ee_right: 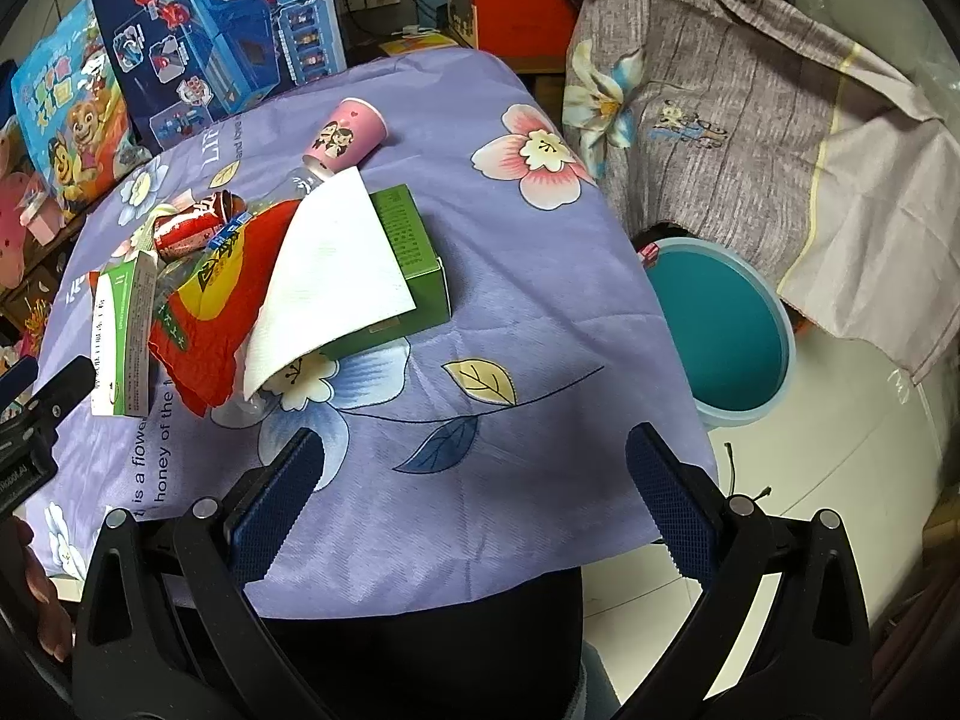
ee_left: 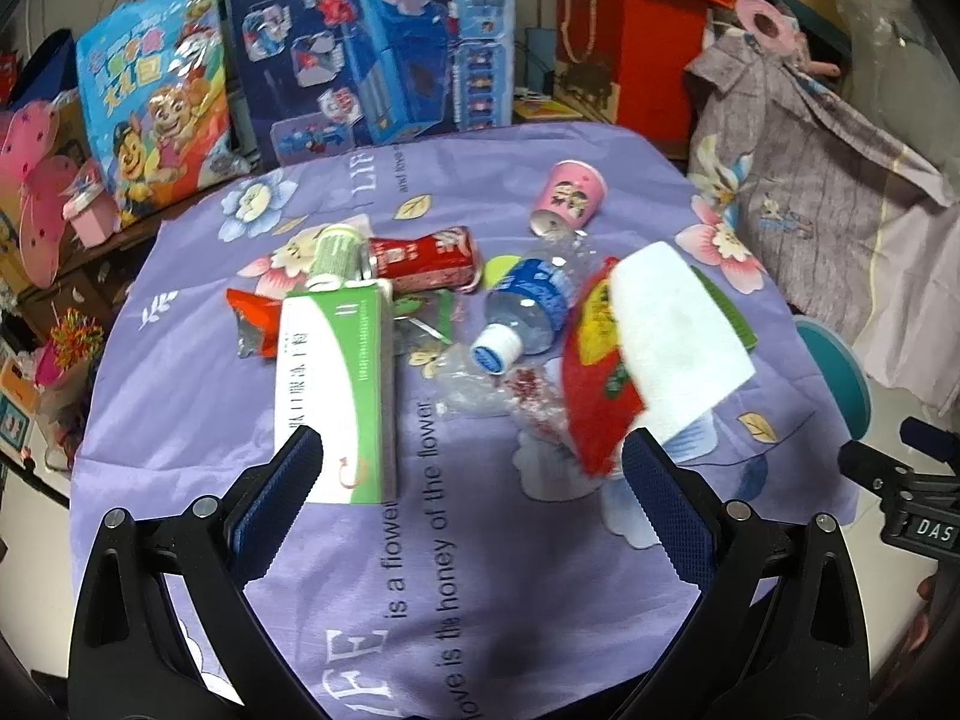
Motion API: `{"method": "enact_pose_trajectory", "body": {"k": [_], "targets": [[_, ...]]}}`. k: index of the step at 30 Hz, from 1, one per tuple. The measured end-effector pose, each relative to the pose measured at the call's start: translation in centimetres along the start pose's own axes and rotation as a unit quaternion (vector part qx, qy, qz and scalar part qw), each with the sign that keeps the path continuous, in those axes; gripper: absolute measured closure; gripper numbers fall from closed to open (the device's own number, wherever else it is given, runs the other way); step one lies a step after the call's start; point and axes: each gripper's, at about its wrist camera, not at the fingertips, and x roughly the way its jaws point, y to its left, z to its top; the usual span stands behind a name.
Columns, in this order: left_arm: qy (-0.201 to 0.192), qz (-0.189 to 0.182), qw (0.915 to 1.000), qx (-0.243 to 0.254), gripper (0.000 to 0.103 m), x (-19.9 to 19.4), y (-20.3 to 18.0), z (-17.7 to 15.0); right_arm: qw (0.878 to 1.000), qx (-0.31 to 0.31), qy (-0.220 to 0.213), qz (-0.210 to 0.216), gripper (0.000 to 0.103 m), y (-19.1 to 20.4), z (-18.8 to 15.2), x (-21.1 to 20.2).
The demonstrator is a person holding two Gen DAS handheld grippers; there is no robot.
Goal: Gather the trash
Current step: 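Grasp the green-and-white medicine box with the left tool while the right tool reaches for the water bottle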
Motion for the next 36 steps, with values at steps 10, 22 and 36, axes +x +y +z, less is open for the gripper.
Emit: {"method": "enact_pose_trajectory", "body": {"k": [10, 22, 36], "targets": [[0.052, -0.001, 0.9977, -0.042, 0.003, 3.8, 6.6, -0.8, 1.0, -0.016, 0.003, 0.002, 0.006, 1.3, 1.0, 1.2], [0.107, 0.006, 0.9915, -0.074, 0.003, 9.8, 10.0, 0.2, 0.999, -0.031, 0.045, 0.004, 0.006, 3.0, 1.5, 5.4], [0.118, -0.016, 0.9885, -0.094, 0.029, 13.1, 10.6, -0.3, 0.997, -0.03, 0.065, -0.006, 0.006, 3.7, 2.1, 7.5]]}}
